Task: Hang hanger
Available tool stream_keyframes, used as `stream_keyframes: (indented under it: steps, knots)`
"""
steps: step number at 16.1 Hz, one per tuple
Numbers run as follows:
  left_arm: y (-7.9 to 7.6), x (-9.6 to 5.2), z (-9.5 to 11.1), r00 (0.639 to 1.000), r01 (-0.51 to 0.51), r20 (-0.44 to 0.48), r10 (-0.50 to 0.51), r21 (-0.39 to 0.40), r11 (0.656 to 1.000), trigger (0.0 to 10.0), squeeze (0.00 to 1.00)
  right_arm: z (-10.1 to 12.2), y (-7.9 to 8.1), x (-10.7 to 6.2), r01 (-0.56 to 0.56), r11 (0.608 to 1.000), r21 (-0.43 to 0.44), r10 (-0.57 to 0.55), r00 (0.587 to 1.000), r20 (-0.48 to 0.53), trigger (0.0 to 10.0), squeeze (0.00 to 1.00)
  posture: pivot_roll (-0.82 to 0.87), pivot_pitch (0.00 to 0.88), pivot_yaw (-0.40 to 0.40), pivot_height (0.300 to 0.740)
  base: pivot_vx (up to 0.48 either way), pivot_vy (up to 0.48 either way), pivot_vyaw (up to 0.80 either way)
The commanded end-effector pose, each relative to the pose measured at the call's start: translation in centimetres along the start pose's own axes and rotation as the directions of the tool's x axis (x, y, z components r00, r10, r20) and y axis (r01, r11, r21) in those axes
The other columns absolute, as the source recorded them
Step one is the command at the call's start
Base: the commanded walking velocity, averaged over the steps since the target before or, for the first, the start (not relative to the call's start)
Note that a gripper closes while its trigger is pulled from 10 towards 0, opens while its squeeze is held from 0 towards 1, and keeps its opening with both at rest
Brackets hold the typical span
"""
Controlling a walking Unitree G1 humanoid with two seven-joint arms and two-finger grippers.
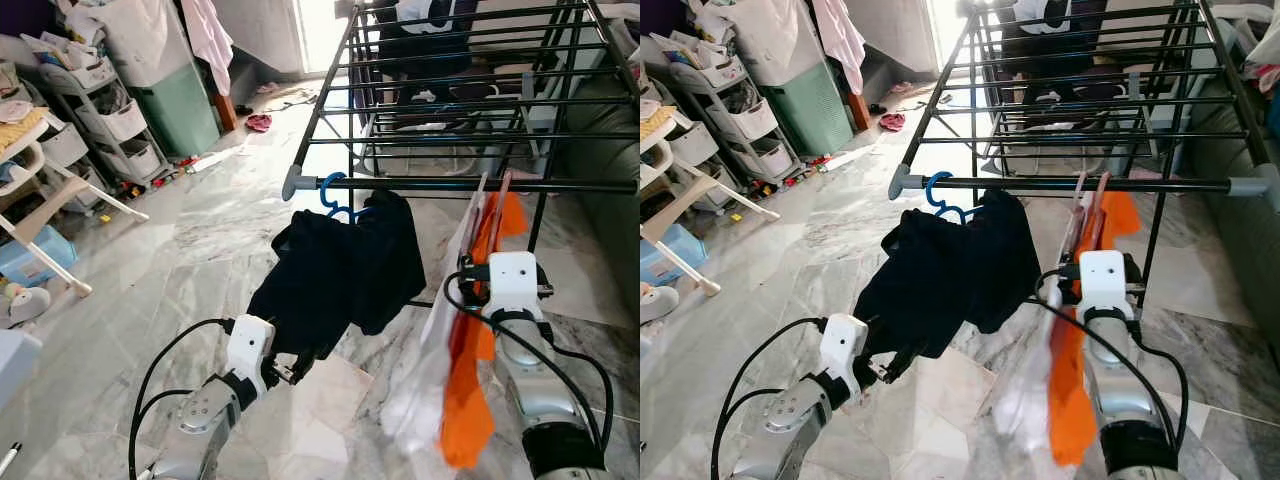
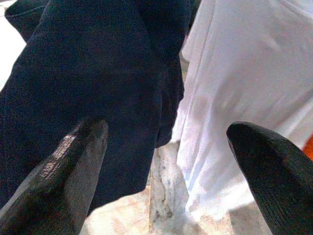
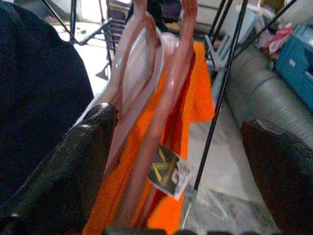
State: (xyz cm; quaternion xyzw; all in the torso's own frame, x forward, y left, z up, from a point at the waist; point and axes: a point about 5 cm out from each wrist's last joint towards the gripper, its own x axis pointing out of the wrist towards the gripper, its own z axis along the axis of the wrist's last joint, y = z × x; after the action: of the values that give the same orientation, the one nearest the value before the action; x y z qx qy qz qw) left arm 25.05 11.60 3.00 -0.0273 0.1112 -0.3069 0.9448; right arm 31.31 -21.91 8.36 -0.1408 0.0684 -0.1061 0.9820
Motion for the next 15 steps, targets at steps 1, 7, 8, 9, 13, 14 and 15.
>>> stream_keyframes:
  steps: [1,7,8,9,13,14,15]
  knots:
    - [0.7,-0.2,0.1,1.0,-0.005,-0.017,0.006,0.03,1.0,10.0,0.0,-4.3,0.5,-1.2,-0.034,0.999,-0.012,0.031,0.975,-0.222,10.0,0.0,-0.24,0.006,0.192,0.74,0.0,0.0,0.0]
    - [0.5,-0.3,0.2,1.0,-0.004,-0.018,0.005,0.041,0.999,10.0,0.0,-6.0,-3.4,-1.4,0.097,0.988,-0.12,-0.13,0.942,-0.31,10.0,0.0,-0.24,0.006,0.195,0.74,0.0,0.0,0.0]
    - [0.6,-0.3,0.2,1.0,-0.004,-0.019,0.005,0.043,0.999,10.0,0.0,-6.1,-4.1,-1.5,0.123,0.983,-0.136,-0.16,0.938,-0.307,10.0,0.0,-0.25,0.007,0.198,0.74,0.0,0.0,0.0]
    - [0.6,-0.3,0.2,1.0,-0.005,-0.021,0.006,0.044,0.999,10.0,0.0,-6.1,-4.9,-1.5,0.149,0.976,-0.161,-0.192,0.935,-0.297,10.0,0.0,-0.25,0.007,0.199,0.74,0.0,0.0,0.0]
    - [0.7,-0.2,0.1,1.0,-0.003,-0.026,0.004,0.047,0.999,10.0,0.0,-5.7,-5.8,-1.5,0.186,0.965,-0.183,-0.23,0.936,-0.265,10.0,0.0,-0.25,0.008,0.205,0.74,0.0,0.0,0.0]
    - [0.7,-0.1,0.1,1.0,0.001,-0.029,0.001,0.05,0.999,10.0,0.0,-5.2,-6.0,-1.4,0.187,0.964,-0.191,-0.229,0.946,-0.228,10.0,0.0,-0.26,0.008,0.209,0.74,0.0,0.0,0.0]
    - [0.7,0.0,0.1,0.999,0.004,-0.032,-0.003,0.052,0.999,10.0,0.0,-4.6,-5.7,-1.1,0.157,0.972,-0.173,-0.189,0.963,-0.19,10.0,0.0,-0.26,0.009,0.211,0.74,0.0,0.0,0.0]
